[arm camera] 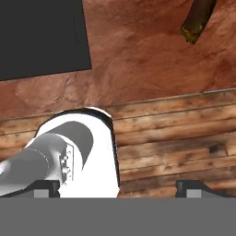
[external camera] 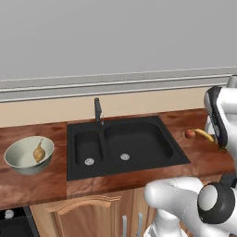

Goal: There is a mixed pile of frozen fruits and vegetables on the counter. Locate all the frozen vegetables and place the items in a bowl on the counter. Take all the frozen fruits and defrost them in a running sink.

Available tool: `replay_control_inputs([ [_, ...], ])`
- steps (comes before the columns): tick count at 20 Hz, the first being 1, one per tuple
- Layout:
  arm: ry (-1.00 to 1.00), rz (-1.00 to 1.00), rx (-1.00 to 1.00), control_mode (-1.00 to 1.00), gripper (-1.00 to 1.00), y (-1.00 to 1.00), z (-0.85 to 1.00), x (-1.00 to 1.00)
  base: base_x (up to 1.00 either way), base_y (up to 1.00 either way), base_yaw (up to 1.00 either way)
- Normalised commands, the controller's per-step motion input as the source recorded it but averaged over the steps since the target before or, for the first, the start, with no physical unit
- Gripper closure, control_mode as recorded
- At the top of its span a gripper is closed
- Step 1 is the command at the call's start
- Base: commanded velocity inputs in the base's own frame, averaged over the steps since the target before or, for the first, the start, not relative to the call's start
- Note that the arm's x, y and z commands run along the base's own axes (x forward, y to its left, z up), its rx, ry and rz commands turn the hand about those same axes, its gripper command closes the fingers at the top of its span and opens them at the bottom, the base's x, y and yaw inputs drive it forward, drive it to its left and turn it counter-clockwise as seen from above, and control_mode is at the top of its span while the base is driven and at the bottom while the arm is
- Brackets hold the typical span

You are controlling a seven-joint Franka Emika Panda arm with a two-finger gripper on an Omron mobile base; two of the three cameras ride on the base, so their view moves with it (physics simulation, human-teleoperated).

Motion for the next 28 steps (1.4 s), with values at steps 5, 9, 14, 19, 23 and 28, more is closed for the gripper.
replay_control_inputs([
  [5,0.15,-0.07,0.05,-1.0,-1.0,-0.72,-0.19,0.51,0.0,0.0,0.0],
  [9,0.12,-0.12,0.0,-1.0,-1.0,-0.58,-0.26,0.55,0.0,0.0,0.0],
  [14,0.14,-0.12,0.0,-1.0,-1.0,-0.44,-0.45,0.63,0.0,0.0,0.0],
  [19,0.06,-0.06,0.04,-1.0,-1.0,-0.37,-0.34,0.78,0.0,0.0,0.0],
  [23,0.0,0.03,0.07,-1.0,-1.0,-0.39,-0.14,0.38,0.0,0.0,0.0],
  [28,-0.04,0.08,0.02,-1.0,-1.0,-0.38,-0.37,0.05,0.0,0.0,0.0],
])
